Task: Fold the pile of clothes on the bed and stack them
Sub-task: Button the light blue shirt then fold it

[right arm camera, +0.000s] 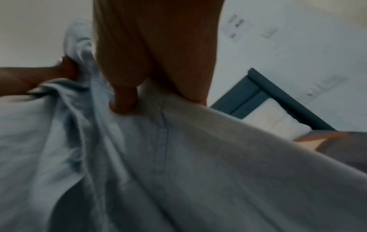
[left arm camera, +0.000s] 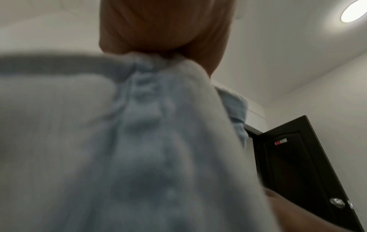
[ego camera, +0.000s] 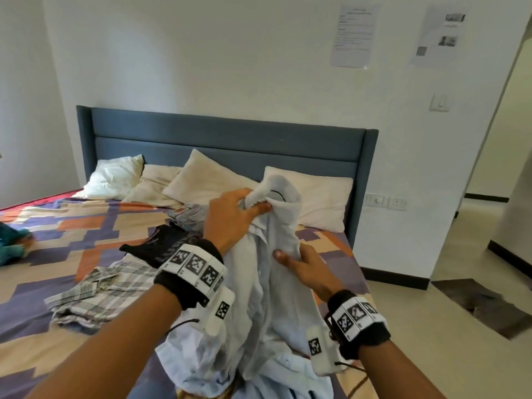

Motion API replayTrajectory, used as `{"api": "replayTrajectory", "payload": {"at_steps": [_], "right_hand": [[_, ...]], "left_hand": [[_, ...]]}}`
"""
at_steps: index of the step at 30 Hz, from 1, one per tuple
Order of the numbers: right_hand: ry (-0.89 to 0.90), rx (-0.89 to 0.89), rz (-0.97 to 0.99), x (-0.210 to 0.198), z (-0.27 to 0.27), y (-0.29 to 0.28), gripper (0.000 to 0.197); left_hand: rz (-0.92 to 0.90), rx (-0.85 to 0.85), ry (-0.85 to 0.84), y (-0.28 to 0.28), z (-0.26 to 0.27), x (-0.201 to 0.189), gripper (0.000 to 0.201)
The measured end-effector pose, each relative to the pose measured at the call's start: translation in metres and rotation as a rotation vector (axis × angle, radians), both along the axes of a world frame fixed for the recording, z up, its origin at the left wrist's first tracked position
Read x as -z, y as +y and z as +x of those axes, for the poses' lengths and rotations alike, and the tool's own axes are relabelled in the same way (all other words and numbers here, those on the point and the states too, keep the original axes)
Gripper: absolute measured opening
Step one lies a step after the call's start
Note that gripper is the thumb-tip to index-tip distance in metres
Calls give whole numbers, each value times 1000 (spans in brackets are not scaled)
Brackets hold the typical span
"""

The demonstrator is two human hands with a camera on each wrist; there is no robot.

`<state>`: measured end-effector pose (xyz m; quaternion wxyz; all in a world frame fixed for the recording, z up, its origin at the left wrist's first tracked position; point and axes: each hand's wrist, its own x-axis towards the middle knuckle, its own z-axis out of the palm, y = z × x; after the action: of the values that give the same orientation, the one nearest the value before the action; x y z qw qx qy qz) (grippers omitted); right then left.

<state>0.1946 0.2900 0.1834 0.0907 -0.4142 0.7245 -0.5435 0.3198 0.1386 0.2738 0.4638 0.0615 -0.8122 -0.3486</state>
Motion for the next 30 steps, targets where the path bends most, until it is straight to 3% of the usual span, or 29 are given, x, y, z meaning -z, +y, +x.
{"api": "replayTrajectory", "payload": {"at_steps": [2, 4, 5, 6, 8, 9, 11, 13, 14, 15, 18, 21, 23, 25, 26, 28, 30], "right_hand": [[-95, 1, -36, 8, -5, -3, 66], [-172, 25, -21, 14, -16, 6, 56], [-205, 46, 48, 16, -23, 12, 49], [-234, 44, 142, 19, -33, 20, 49], [-269, 37, 330, 24, -53, 37, 70], [-278, 58, 367, 25, -63, 46, 69], [-285, 122, 369, 30, -84, 64, 52], [-294, 211, 332, 44, -109, 78, 74], [-298, 224, 330, 55, -119, 83, 83], [-309, 210, 333, 66, -126, 88, 80], [-298, 162, 362, 101, -127, 93, 39], [-351, 82, 453, 138, -130, 94, 50], [-388, -2, 634, 156, -137, 91, 38], [-352, -87, 813, 162, -138, 82, 20], [-325, -117, 871, 163, -142, 77, 21], [-222, -119, 949, 166, -159, 70, 28], [-112, -85, 980, 159, -181, 63, 43]], "left_hand": [[-86, -26, -243, -12, -3, 14, 45], [-128, -43, -507, -31, -4, 29, 84], [-122, -30, -606, -39, -4, 35, 94], [-114, -13, -690, -45, -2, 41, 93], [-76, 92, -887, -60, 1, 58, 88], [-74, 157, -1024, -67, 0, 67, 92], [-160, 175, -1307, -81, -5, 90, 97], [-339, 89, -1466, -85, -13, 111, 76], [-420, 57, -1482, -87, -17, 123, 62], [-438, 49, -1477, -89, -20, 134, 50], [-218, 127, -1175, -112, -30, 187, 13], [159, 54, -795, -122, -40, 241, 33], [350, 11, -694, -119, -49, 262, 33], [365, 75, -805, -117, -56, 266, 35], [313, 161, -985, -120, -58, 263, 38], [107, 256, -1390, -135, -62, 255, 66], [-112, 138, -1603, -149, -68, 240, 76]]}}
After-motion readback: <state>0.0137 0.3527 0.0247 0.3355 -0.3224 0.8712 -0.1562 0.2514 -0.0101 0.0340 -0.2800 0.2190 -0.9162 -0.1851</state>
